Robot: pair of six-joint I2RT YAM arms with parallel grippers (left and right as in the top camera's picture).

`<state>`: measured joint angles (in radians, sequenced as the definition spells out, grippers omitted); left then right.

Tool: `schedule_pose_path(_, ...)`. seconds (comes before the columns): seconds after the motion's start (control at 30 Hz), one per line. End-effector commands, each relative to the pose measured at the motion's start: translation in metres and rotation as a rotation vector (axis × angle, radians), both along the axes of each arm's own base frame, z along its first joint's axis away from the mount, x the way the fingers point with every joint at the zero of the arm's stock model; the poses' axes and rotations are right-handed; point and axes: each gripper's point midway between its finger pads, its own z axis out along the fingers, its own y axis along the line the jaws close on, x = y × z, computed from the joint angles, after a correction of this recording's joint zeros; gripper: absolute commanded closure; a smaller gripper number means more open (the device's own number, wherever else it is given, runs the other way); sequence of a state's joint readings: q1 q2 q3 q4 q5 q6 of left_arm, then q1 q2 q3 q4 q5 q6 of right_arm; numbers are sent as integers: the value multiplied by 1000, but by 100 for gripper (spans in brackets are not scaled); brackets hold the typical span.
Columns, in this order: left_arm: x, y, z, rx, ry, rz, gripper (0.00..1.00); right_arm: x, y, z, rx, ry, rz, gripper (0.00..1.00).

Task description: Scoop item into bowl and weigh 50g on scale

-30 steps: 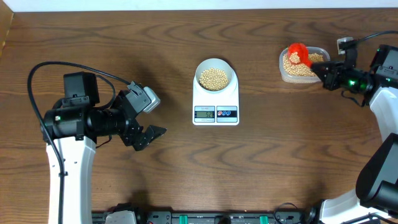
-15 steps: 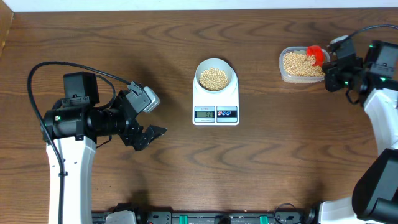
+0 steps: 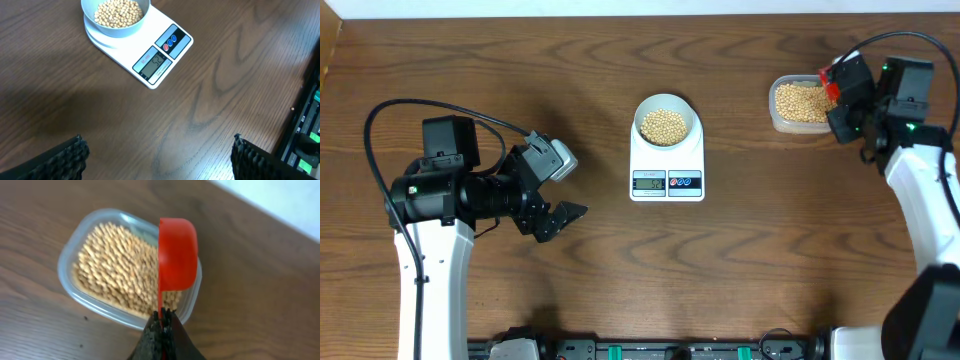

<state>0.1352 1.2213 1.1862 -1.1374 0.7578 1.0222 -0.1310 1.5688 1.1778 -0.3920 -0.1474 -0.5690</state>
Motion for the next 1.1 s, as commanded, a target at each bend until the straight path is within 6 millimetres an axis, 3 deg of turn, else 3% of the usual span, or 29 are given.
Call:
schedule_pose_path(0.0,2,-2,11,-7,-40,-16,7,-8,72,44,283,-115,299,99)
schedule_pose_path(0.07,2,-2,11,-7,-40,-16,7,-20,113,63,456,-146,501,99)
schedule_pose_path(0.13,2,-2,11,-7,-40,-16,7,-25,138,62,504,-137,590,99)
schedule_pose_path(0.47,2,-2,11,-7,-40,-16,7,-22,230,3,394,-60,756,99)
schedule_pose_path(0.63,2,-2,11,-7,-40,-16,7,-17,243,-23,174,-81,801,99)
schedule_pose_path(1.07,2,-2,11,-7,-40,-16,7,-18,248,-46,172,-31,806,99)
